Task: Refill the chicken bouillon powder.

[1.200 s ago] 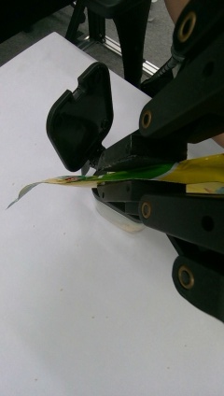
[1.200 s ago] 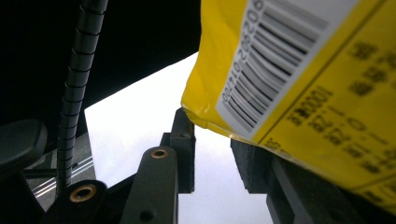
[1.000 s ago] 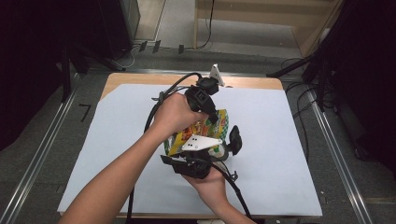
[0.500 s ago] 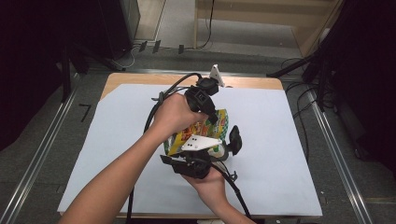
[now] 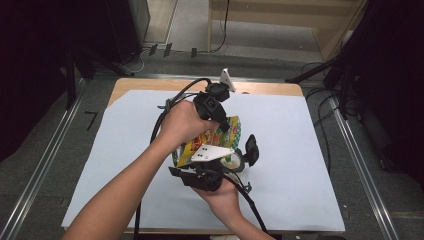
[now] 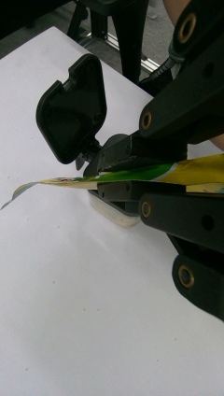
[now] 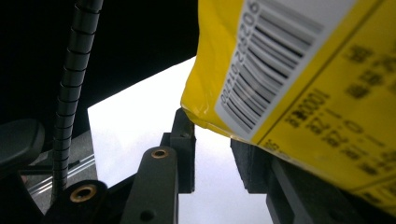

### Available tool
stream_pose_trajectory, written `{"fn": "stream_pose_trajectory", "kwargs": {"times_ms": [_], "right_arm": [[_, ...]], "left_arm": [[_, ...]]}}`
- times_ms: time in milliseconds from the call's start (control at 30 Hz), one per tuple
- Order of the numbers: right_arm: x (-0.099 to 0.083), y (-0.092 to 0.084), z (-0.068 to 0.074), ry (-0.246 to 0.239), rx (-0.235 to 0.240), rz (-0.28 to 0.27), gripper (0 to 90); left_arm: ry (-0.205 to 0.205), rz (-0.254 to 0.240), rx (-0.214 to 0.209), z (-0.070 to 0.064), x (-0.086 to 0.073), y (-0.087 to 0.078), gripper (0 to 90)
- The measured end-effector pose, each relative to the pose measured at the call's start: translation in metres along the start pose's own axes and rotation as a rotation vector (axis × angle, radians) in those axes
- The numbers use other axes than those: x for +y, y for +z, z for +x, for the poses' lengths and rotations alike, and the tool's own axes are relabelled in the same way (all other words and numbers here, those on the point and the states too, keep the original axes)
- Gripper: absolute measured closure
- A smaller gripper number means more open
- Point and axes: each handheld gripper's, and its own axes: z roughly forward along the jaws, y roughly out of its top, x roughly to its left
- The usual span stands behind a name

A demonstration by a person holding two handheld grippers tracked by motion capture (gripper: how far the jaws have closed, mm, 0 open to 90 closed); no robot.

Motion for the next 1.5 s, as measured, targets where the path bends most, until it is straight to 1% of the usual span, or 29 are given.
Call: {"fn": "stream_pose_trajectory", "kwargs": {"times_ms": [267,700,767,1233,1500], "right_arm": [[0.0009,0.0013,-0.0008,0.0,0.008,-0.001,72.6],[0.0004,0.0013,-0.0014,-0.002,0.002,0.0,72.7],[0.0005,0.0013,-0.0016,-0.003,0.001,0.0,72.7],[-0.0008,-0.0003,-0.0031,-0.002,-0.008,0.0,72.6],[-0.004,0.0012,-0.0009,-0.008,-0.011,0.002,72.6]], "left_arm": [[-0.008,0.002,0.002,0.0014,-0.0021,-0.0004,84.7],[0.004,0.002,0.0,0.0015,-0.0018,0.0,84.7],[-0.001,-0.004,-0.002,0.0015,-0.0017,0.0004,84.7],[0.008,0.002,-0.003,-0.001,0.0002,0.0024,84.6],[0.011,0.003,-0.011,0.0009,-0.0053,0.0029,84.6]]}}
